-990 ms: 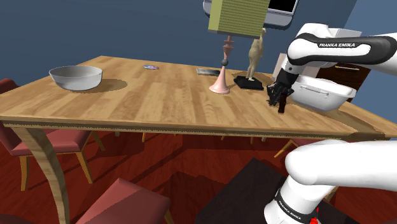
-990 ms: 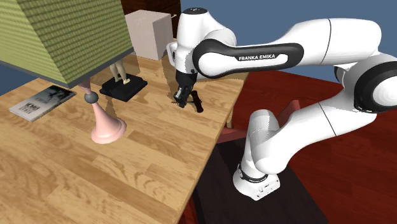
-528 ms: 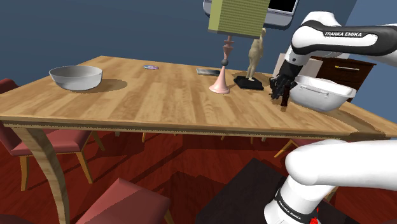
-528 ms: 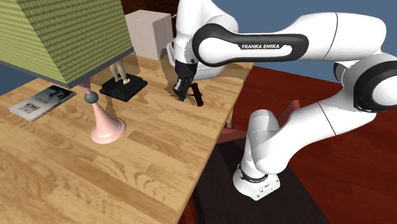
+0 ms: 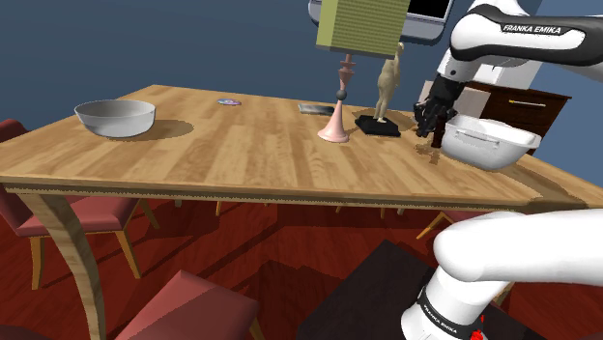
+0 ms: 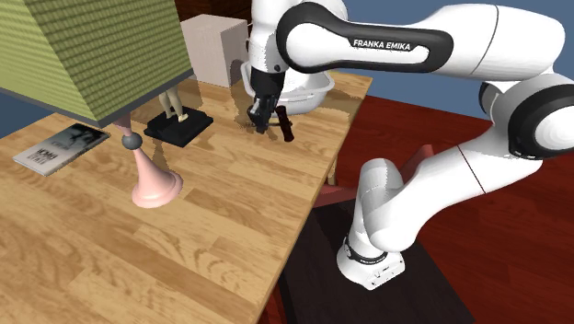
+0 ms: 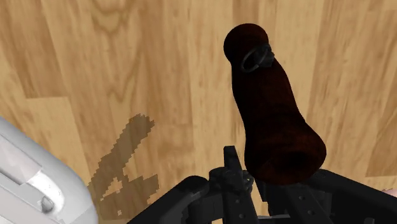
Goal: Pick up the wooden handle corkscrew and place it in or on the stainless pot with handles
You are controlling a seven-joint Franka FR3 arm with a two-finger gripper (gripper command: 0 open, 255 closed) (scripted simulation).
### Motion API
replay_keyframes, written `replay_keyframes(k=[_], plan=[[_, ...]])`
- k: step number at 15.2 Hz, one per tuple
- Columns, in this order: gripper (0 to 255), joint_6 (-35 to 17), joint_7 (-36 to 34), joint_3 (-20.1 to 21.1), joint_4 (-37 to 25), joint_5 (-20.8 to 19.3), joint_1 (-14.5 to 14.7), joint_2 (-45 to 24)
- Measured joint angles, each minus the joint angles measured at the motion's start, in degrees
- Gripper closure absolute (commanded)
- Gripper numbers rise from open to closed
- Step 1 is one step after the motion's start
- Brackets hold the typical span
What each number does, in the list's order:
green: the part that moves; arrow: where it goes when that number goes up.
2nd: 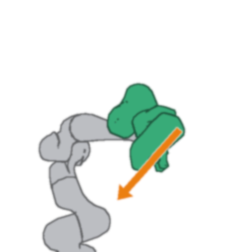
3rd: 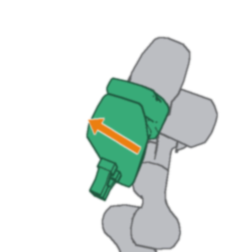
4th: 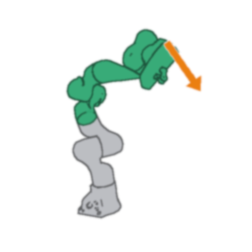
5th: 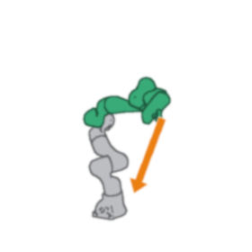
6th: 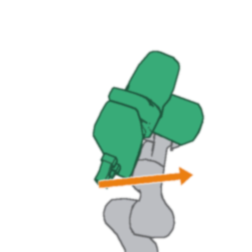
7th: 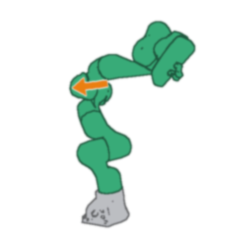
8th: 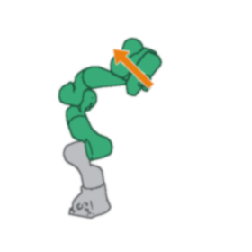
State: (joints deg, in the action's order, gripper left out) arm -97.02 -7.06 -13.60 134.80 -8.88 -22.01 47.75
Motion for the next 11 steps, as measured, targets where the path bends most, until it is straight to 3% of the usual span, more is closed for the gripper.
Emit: replay_keyframes(k=[11], plan=[[255, 7.33, 0.31, 0.73, -10.46, 0.98, 0.67, -3.13]])
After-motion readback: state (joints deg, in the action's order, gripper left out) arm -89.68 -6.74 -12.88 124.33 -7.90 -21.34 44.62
